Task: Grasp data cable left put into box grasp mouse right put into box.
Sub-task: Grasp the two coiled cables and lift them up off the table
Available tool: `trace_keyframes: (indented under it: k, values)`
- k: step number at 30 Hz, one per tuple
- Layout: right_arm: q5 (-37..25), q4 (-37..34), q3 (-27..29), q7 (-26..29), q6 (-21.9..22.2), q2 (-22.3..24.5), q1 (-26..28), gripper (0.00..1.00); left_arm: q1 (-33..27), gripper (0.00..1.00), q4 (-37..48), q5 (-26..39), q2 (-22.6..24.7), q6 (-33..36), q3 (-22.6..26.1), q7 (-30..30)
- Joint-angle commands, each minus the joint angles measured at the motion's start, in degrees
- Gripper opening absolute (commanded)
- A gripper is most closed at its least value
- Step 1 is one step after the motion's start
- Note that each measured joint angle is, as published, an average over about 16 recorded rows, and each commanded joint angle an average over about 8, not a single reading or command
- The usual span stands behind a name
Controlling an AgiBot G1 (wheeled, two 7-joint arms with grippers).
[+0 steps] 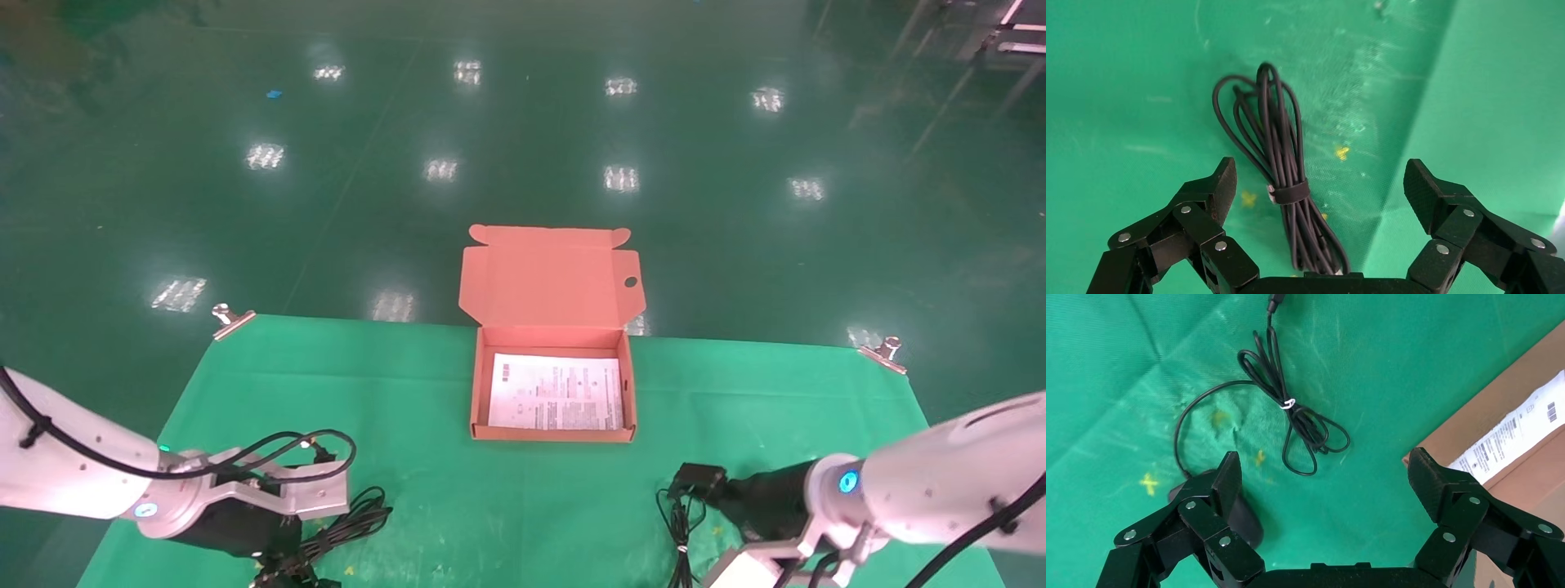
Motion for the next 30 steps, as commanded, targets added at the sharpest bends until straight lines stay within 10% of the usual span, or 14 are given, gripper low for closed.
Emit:
trace_keyframes:
  k: [1,21,24,30]
  values:
    - [-1.0,-0.1,-0.3,-0.4,2.5,-0.2,-1.7,1.00,0.6,1.00,1.1,1.5,0.7,-1.6,0.4,-1.5]
    - [-7.5,-4.2,-2.0,-0.1,11.6,-2.9,-8.4,1.00,0.8,1.00,10.4,3.3,3.6,-6.3,0.8,-0.1]
    - [-8.3,-4.9,-2.1,0.4,12.6,-3.4,-9.0,0.74,0.9,1.00,11.3,3.1,3.8,-6.4,0.7,0.8]
    - [-9.5,-5.3,-2.3,1.3,13.7,-4.0,-9.7,0.03,1.1,0.26,12.6,2.0,3.9,-6.7,0.2,3.0]
